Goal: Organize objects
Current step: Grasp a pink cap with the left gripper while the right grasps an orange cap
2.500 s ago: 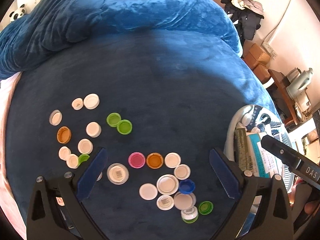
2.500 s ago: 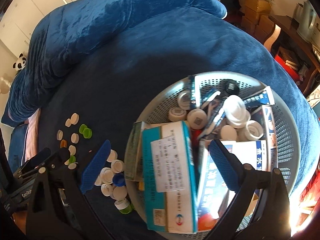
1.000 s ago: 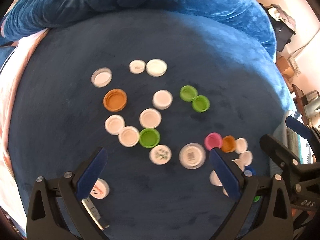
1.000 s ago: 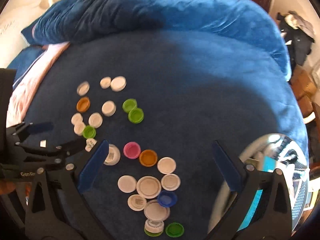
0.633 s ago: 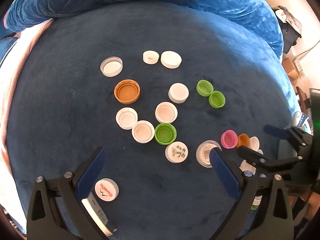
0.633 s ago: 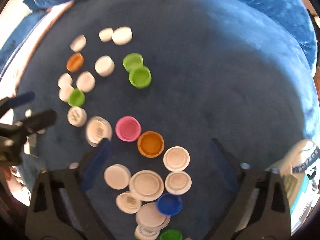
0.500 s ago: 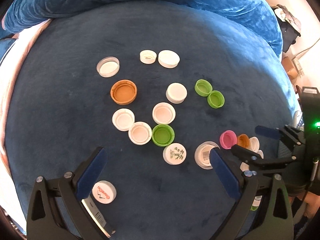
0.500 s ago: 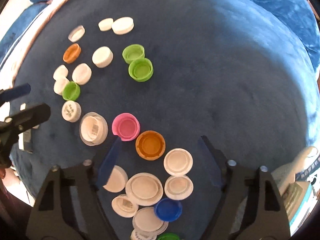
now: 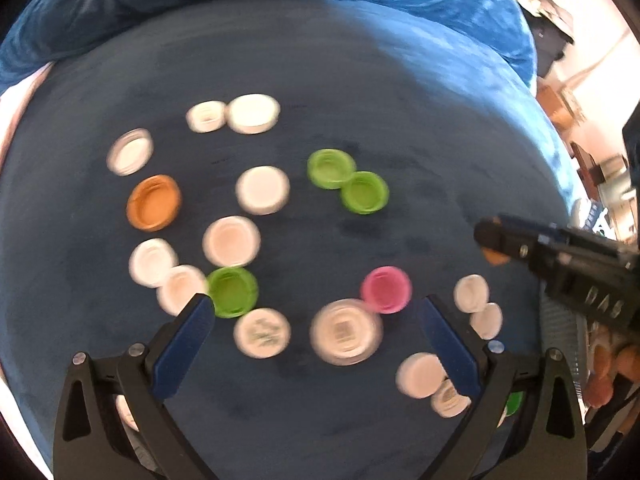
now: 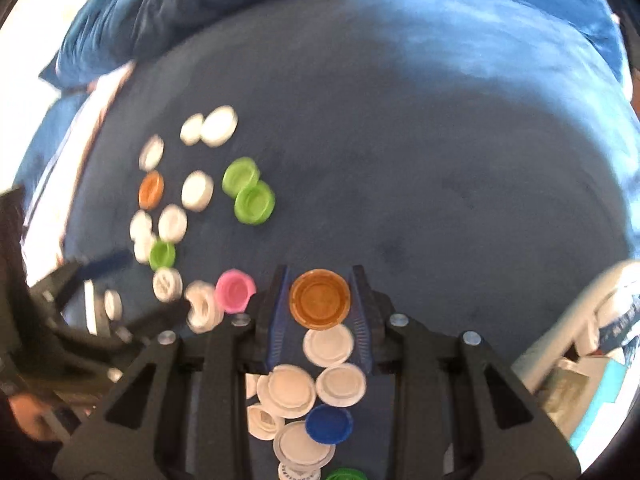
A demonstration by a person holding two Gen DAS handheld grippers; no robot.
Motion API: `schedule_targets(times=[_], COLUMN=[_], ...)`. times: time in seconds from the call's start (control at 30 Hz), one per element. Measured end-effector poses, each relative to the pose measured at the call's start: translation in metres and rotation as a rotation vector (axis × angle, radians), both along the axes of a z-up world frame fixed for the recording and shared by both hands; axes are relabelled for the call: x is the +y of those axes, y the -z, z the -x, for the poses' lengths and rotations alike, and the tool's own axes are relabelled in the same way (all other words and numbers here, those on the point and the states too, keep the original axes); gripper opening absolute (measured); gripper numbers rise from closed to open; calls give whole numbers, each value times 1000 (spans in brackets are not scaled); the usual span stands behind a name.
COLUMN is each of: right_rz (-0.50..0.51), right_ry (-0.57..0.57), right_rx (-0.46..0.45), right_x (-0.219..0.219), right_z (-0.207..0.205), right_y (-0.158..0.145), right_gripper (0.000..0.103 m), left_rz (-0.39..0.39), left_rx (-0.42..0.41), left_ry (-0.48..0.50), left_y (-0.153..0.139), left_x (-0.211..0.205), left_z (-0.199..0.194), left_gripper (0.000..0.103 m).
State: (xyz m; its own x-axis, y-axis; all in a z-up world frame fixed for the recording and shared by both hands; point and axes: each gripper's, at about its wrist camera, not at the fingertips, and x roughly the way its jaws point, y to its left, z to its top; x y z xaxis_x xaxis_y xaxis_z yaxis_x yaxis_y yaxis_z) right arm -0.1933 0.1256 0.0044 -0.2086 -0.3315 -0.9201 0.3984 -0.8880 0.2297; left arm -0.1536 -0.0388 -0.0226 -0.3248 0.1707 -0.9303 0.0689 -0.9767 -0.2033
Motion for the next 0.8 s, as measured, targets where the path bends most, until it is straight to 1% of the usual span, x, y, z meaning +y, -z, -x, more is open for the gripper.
schedule_targets(times=[0.07,0.13,0.2,0.27,0.3,0.33,0.37,0.4,0.43,0.57,0.8], right_rz=[19,32,34,36,37,40,42,43,43,56,76], right_ry=[23,29,25,21,19,16,13,11,9,11,24], right_rx=[7,5,5,3,2,2,2,3,4,12,40], right_x=[4,6,3,6,7,9,10,10,8,12,21], right_z=[6,7,12,15,15,14,13,13,12,9,-2], right_y=[-6,-8,-8,-11,-11,-12,-14,-14,-14,-20,-37], right_gripper=[30,30,31,31,31,31,31,31,31,31,31], left_rz=[5,8,13,17,21,22,22,22,22,-5,-23], left_rx=[1,-4,-13,-29,-41,-45,-41,-35,-31,-18,26], left_ry=[28,56,79,95,102,106,107,107,107,74,31], left_y=[2,4,9,13,17,19,19,19,18,10,-17], left_x=[11,22,30,35,37,39,40,41,41,33,23], left_z=[4,7,10,12,13,13,13,11,10,7,4], left_gripper=[101,98,87,82,77,75,64,41,32,31,31])
